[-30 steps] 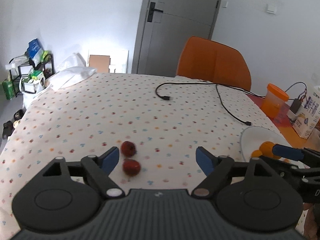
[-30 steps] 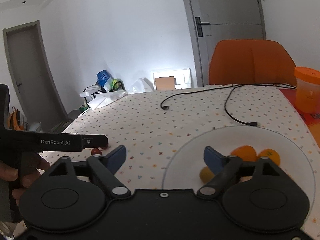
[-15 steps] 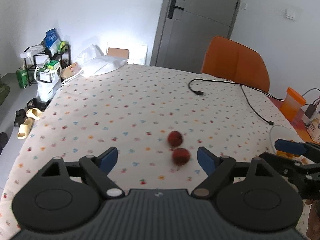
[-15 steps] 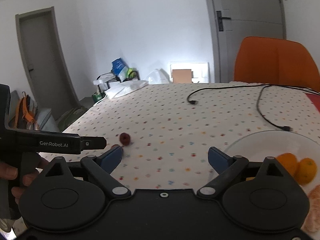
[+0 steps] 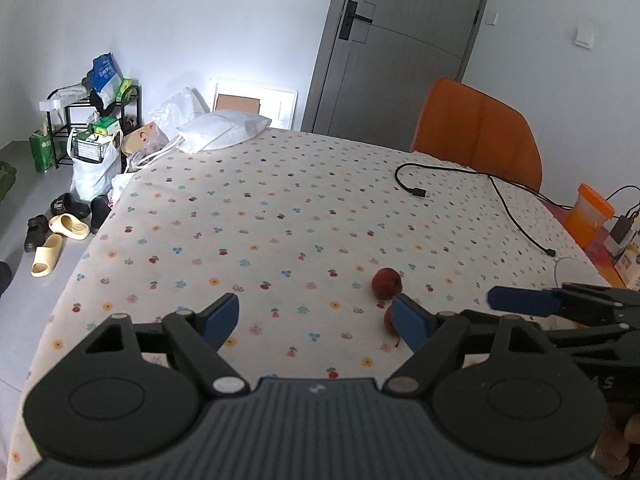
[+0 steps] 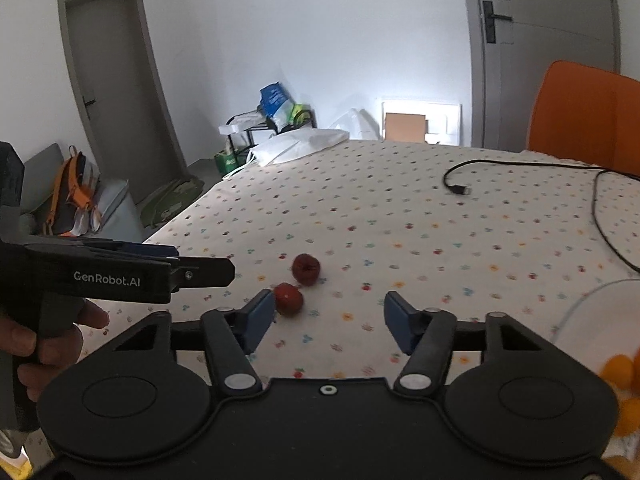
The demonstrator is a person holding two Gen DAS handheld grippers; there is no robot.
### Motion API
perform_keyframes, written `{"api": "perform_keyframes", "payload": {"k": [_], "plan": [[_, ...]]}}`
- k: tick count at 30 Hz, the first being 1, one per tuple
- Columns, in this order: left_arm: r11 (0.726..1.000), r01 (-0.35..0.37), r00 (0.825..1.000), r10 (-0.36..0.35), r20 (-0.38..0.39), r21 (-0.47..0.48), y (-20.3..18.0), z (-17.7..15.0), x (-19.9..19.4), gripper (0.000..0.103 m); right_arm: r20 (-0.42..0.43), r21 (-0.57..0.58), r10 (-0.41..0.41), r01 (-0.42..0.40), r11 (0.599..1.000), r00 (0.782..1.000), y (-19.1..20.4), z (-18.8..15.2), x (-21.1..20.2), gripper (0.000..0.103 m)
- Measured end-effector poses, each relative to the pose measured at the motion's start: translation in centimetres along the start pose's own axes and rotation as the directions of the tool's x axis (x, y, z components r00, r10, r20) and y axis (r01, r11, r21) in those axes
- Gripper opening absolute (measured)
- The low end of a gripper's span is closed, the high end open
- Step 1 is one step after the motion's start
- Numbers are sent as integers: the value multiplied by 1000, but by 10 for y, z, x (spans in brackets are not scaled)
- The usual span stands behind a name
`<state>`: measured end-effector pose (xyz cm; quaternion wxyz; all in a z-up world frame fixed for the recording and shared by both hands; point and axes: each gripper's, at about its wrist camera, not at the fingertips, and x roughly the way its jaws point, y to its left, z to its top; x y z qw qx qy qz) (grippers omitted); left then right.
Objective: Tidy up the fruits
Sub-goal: 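Grasp one red fruit with the right tool while the left tool grasps the other, then carry both red fruits over the white plate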
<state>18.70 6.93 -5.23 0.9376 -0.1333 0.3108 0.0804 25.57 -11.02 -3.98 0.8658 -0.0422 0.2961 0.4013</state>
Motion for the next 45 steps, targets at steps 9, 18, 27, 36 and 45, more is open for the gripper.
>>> {"api": "perform_keyframes", "payload": {"k": [9,18,27,36,45], "plan": [[1000,8,1000,-8,6,-15,12,3,3,81,-42,-1,45,-45,999,998,14,5,27,50],[1000,8,1000,-8,6,-17,13,7,11,75,-68,25,74,-73,997,995,12,-2,45,24],[999,38,999,-38,-15,-2,-3,7,25,59,-45,50,30,-28,998,999,-6,-4,29,23],[997,71,997,-70,-39,39,-26,8,42,49,-4,76,-18,18,997,1000,-27,-4,8,23],[992,92,994,-87,-64,88,-47,9,58,37,29,99,-60,57,993,998,-43,-6,-12,23]]}}
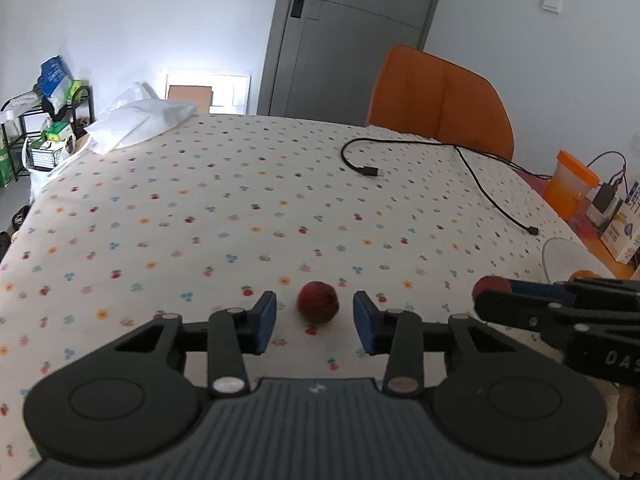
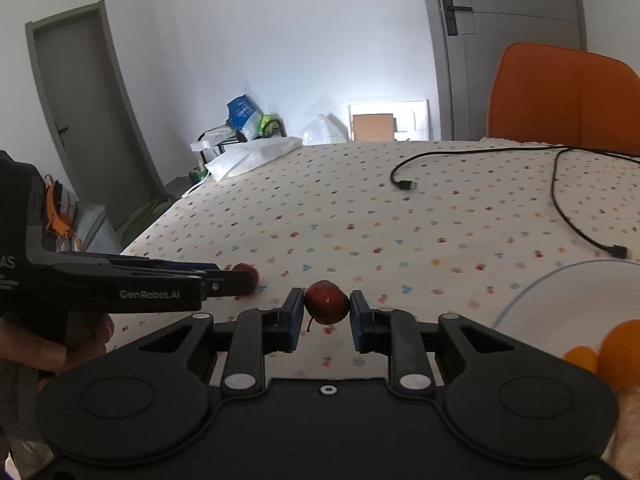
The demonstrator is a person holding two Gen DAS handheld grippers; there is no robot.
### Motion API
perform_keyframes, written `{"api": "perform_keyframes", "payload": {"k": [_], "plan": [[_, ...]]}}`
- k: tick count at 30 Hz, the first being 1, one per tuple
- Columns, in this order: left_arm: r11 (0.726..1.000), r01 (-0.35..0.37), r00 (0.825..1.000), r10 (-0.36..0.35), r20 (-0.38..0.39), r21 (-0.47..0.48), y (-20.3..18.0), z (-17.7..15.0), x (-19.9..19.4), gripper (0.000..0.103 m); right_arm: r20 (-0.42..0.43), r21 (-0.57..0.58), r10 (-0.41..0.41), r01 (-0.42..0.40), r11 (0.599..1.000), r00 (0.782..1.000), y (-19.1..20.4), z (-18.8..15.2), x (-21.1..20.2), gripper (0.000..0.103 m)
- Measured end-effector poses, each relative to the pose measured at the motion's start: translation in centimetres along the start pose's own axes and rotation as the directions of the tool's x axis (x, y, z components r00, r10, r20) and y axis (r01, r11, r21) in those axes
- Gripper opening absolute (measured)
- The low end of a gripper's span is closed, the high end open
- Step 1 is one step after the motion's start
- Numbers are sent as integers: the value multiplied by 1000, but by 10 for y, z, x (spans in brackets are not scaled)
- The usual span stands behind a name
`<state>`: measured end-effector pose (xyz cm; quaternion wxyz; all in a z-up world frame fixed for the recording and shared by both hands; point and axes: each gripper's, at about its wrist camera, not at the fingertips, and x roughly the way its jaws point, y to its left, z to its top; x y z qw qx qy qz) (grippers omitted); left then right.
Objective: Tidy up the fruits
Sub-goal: 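Carry both red fruits over the white plate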
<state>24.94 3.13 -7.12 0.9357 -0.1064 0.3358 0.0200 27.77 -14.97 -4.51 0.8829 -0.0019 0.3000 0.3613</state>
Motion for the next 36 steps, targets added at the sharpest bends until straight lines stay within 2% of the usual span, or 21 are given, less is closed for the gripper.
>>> {"api": "perform_keyframes", "payload": {"k": [2,3,15,25,36], "plan": [[1000,0,1000,0,-4,1,-2,-1,5,30,6,5,-5,5,1000,1000,-3,0,-4,23],[1000,-7,1000,7,3,5,-2,-1,6,21,9,6,-5,5,1000,1000,-5,-1,-5,23],[1000,7,999,-7,32,6,-14,6,-20,21,25,17,0,-1,1000,1000,-7,-2,-16,23],[996,71,993,-76,92,53,-42,9,-56,21,83,13,-37,36,999,996,-4,0,-53,23],[987,127,984,-139,109,103,-76,4,-74,21,118,35,-86,83,996,989,-14,-11,-90,23]]}}
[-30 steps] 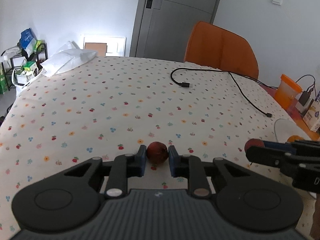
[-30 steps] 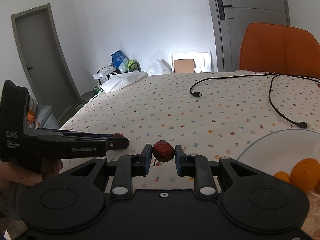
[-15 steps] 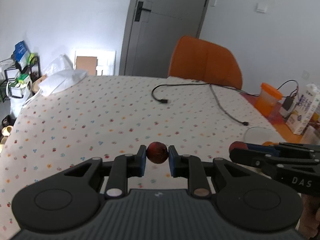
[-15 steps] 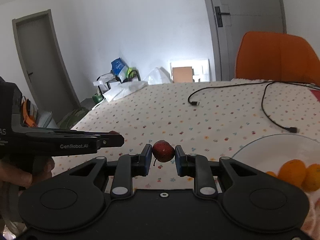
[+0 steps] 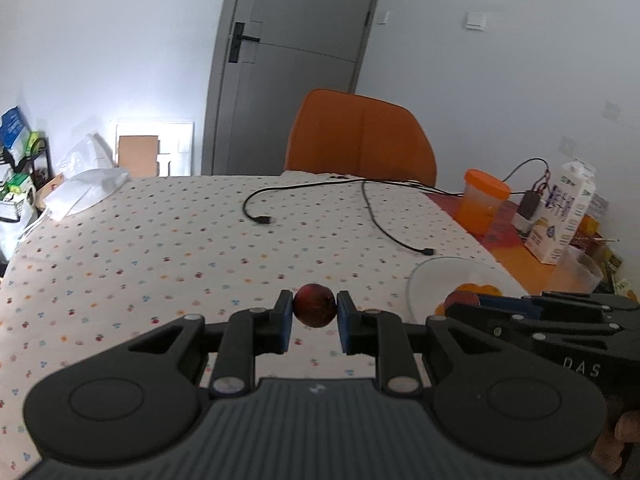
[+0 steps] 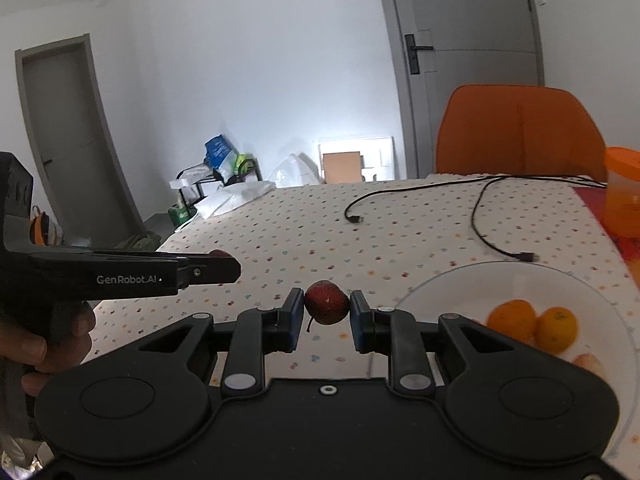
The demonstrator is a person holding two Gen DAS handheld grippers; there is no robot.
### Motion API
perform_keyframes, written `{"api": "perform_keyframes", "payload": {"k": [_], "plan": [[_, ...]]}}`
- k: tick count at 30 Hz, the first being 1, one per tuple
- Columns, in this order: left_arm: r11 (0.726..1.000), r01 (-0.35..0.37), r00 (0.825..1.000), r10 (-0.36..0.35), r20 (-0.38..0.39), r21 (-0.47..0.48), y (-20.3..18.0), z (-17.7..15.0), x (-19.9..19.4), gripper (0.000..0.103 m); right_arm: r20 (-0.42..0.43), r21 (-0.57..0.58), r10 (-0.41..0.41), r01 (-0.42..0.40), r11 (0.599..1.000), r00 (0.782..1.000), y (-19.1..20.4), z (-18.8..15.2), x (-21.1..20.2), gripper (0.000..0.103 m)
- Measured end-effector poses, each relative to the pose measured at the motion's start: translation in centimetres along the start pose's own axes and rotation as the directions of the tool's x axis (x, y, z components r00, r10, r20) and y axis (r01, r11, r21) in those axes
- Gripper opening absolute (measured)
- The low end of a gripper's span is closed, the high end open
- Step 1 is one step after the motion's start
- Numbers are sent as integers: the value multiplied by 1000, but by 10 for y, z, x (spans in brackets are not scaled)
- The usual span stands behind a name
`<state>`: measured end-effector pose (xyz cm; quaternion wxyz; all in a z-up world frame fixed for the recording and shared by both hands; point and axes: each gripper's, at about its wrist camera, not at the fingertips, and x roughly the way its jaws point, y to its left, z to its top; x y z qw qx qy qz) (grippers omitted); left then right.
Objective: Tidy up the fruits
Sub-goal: 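Carry both red fruits over the white plate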
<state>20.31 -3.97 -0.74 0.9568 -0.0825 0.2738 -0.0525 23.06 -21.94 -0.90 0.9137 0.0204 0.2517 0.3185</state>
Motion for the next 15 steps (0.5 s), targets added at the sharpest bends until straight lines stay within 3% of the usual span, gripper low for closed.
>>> {"api": "perform_keyframes", "payload": {"k": [15], "plan": [[996,70,998,-70,-9,47,-37,1,6,21,41,49,-81,79,996,996,-28,-11,-38,23]]}}
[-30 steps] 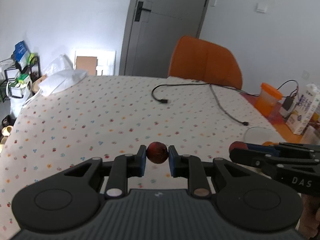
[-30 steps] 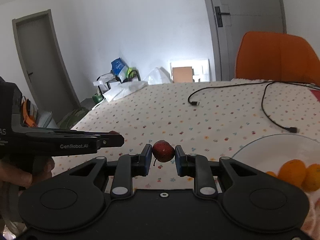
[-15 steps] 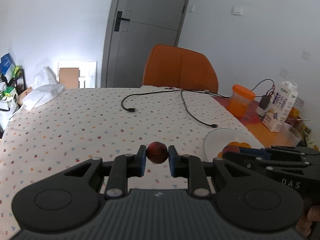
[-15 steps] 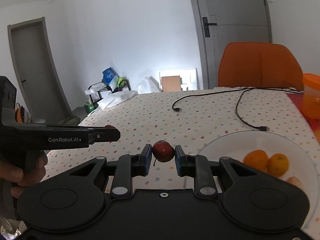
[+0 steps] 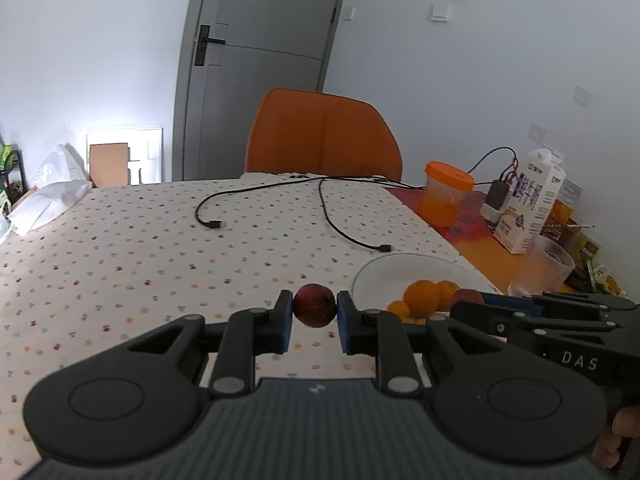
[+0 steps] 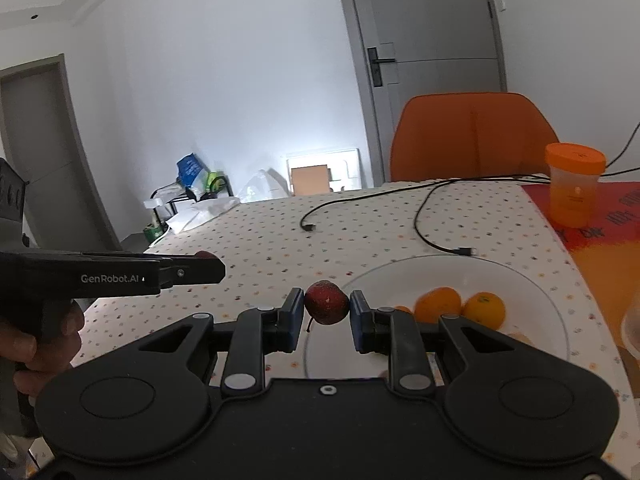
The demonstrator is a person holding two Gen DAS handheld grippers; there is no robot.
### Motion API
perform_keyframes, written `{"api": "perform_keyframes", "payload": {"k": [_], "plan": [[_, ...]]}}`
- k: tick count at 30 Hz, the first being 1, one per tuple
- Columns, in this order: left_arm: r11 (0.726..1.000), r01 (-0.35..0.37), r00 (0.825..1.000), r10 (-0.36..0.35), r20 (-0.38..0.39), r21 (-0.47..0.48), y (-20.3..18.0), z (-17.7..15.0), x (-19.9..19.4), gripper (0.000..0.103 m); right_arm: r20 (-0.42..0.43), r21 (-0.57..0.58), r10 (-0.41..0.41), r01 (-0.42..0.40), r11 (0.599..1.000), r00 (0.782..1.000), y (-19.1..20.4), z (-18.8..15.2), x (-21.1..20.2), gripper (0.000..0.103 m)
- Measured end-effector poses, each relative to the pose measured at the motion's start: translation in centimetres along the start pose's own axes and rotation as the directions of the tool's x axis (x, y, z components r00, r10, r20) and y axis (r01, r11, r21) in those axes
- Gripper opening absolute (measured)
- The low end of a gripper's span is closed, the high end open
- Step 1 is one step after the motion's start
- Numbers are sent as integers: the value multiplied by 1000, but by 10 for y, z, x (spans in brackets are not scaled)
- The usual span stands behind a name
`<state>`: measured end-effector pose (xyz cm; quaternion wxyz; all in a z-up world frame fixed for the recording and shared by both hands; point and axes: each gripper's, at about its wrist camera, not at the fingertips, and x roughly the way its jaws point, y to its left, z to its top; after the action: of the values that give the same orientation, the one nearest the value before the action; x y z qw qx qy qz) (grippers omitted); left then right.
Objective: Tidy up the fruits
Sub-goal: 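Carry both red fruits over the white plate, then open both tools to drop the red fruits onto the plate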
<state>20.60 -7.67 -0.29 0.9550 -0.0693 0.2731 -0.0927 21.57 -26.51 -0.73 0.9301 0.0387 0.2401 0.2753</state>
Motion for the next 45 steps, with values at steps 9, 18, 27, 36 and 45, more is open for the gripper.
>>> {"api": "perform_keyframes", "payload": {"k": [9,18,27,36,45], "plan": [[999,38,999,-38,-25,29,-19,-3,15,21,-2,23,-45,45,999,999,-18,-10,-9,23],[997,65,997,-63,-52,47,-32,-6,28,21,-27,30,-36,37,999,999,-22,-21,-6,28],[993,99,993,-95,-67,61,-47,-6,38,22,-15,59,-92,93,994,996,-39,-21,-18,30],[999,38,999,-37,-38,31,-37,-1,30,28,-9,75,-79,79,994,997,-42,-20,-12,35],[1000,-26,999,25,-28,-4,-17,-3,16,38,-8,51,-46,47,998,999,-28,-17,-7,42]]}}
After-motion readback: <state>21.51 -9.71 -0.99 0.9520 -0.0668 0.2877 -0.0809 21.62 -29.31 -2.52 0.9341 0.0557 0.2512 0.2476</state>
